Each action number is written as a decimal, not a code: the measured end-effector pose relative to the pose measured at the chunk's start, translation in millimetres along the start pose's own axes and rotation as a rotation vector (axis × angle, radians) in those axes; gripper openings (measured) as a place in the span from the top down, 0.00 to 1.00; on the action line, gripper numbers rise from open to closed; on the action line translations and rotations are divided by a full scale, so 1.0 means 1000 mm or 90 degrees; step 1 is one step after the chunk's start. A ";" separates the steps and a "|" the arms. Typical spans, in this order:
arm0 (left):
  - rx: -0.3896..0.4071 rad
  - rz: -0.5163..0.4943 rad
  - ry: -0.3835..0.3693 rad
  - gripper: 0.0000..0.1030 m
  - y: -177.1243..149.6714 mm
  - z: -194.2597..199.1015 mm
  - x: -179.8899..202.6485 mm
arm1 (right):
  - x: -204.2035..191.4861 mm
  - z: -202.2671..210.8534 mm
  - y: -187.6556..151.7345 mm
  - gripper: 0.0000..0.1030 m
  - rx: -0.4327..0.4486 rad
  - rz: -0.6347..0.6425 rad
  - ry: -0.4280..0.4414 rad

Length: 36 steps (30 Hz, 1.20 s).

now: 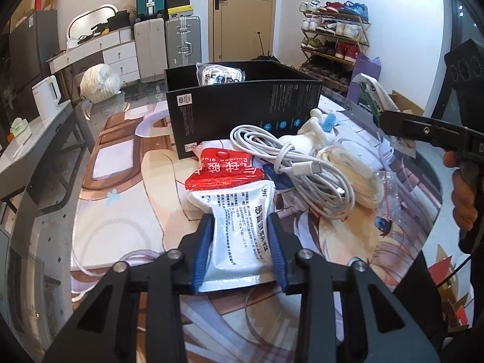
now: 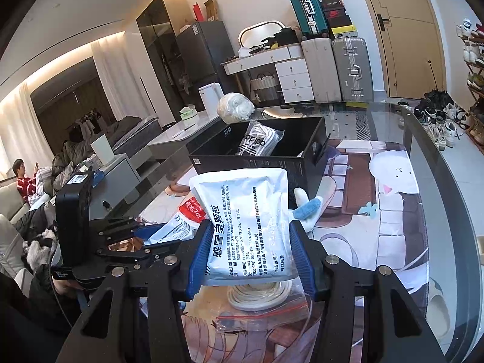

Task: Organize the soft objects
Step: 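Grasp a second white medicine packet with the left gripper while the right gripper holds its packet, then lift both white packets and carry them over the black box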

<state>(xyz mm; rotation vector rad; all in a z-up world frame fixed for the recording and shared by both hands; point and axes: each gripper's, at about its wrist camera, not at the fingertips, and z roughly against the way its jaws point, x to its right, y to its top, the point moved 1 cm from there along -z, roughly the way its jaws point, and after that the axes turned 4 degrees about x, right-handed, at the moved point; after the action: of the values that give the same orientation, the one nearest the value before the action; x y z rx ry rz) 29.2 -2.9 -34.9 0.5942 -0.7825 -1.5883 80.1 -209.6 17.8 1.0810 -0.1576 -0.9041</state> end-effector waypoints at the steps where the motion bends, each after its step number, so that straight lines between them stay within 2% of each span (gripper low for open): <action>1: 0.002 0.002 -0.001 0.67 0.000 0.002 -0.001 | -0.001 0.000 0.000 0.50 0.000 0.002 -0.001; 13: 0.041 0.027 -0.013 0.67 0.003 0.021 -0.011 | -0.004 0.003 0.001 0.50 0.014 0.001 0.000; 20: 0.065 0.038 -0.012 0.67 0.011 0.029 -0.016 | -0.010 0.004 0.004 0.50 0.014 0.006 -0.032; 36: 0.109 0.051 -0.003 0.67 0.052 0.038 -0.029 | -0.016 0.002 0.029 0.50 0.022 0.008 -0.085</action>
<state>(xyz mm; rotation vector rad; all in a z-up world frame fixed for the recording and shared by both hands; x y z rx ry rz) 38.7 27.8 27.8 0.6735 -0.9413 -1.4595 85.1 -194.8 46.7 1.0504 -0.2903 -0.9659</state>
